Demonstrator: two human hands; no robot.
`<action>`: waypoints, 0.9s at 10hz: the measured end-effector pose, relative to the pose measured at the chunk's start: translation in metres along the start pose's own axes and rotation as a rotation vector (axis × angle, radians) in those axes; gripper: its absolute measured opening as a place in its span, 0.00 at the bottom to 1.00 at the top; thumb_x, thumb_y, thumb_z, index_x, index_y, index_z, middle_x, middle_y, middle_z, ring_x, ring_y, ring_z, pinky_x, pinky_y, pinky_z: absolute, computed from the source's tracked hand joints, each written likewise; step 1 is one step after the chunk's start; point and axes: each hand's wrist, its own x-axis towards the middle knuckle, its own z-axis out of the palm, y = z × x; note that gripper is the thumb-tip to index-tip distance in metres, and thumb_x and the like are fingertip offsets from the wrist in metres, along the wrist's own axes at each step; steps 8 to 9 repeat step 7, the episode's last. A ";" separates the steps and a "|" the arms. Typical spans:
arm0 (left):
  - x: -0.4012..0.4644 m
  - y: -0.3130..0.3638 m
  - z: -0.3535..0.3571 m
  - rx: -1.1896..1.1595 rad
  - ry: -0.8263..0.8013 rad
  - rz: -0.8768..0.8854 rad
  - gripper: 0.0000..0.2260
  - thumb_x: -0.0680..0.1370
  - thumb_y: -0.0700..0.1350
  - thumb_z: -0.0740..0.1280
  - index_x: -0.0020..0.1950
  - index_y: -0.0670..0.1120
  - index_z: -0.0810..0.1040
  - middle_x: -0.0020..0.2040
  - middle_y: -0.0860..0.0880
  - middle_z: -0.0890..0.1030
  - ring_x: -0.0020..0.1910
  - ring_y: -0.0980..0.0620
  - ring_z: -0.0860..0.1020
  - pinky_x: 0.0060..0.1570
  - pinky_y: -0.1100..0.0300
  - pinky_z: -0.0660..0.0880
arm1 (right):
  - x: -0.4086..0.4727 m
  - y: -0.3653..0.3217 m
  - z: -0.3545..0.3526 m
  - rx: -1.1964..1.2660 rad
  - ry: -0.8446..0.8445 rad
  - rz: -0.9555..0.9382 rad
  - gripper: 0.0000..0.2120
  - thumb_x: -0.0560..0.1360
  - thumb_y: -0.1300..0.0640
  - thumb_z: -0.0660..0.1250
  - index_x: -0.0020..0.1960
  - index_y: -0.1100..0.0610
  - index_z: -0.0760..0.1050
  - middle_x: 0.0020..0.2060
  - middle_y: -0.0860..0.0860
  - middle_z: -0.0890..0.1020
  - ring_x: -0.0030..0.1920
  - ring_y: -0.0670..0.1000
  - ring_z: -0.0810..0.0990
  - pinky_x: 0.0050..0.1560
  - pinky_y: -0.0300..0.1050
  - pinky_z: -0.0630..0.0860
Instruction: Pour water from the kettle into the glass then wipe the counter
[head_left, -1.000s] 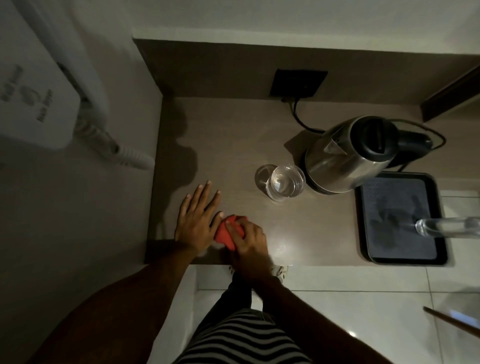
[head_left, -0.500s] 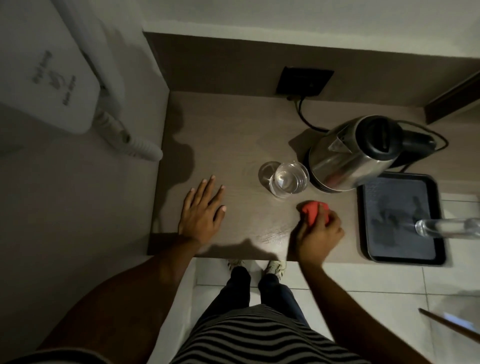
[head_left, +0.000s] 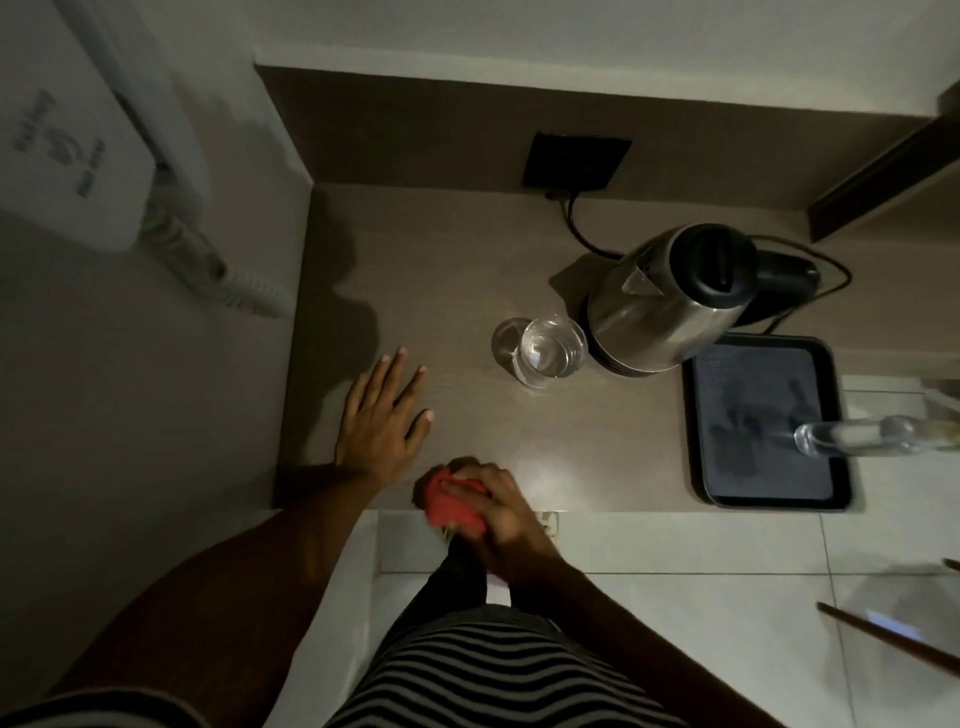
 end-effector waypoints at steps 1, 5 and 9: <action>0.000 0.005 -0.004 0.011 -0.044 -0.004 0.33 0.80 0.64 0.45 0.82 0.49 0.58 0.84 0.44 0.52 0.83 0.44 0.52 0.78 0.43 0.51 | -0.007 0.029 -0.050 -0.074 0.131 0.157 0.16 0.74 0.60 0.70 0.61 0.61 0.79 0.61 0.59 0.78 0.63 0.53 0.69 0.63 0.52 0.71; -0.003 0.051 -0.013 0.017 -0.165 -0.088 0.33 0.82 0.64 0.53 0.83 0.50 0.52 0.84 0.44 0.47 0.83 0.41 0.45 0.79 0.40 0.46 | -0.070 0.145 -0.211 -0.492 0.175 0.821 0.37 0.78 0.33 0.45 0.80 0.55 0.53 0.79 0.58 0.56 0.78 0.61 0.54 0.72 0.69 0.56; -0.003 0.077 -0.050 -0.021 -0.017 0.006 0.38 0.79 0.70 0.39 0.82 0.48 0.56 0.83 0.40 0.54 0.82 0.39 0.54 0.77 0.39 0.59 | -0.062 0.113 -0.215 -0.439 0.282 0.806 0.39 0.75 0.31 0.46 0.80 0.50 0.50 0.81 0.51 0.50 0.79 0.57 0.48 0.72 0.74 0.50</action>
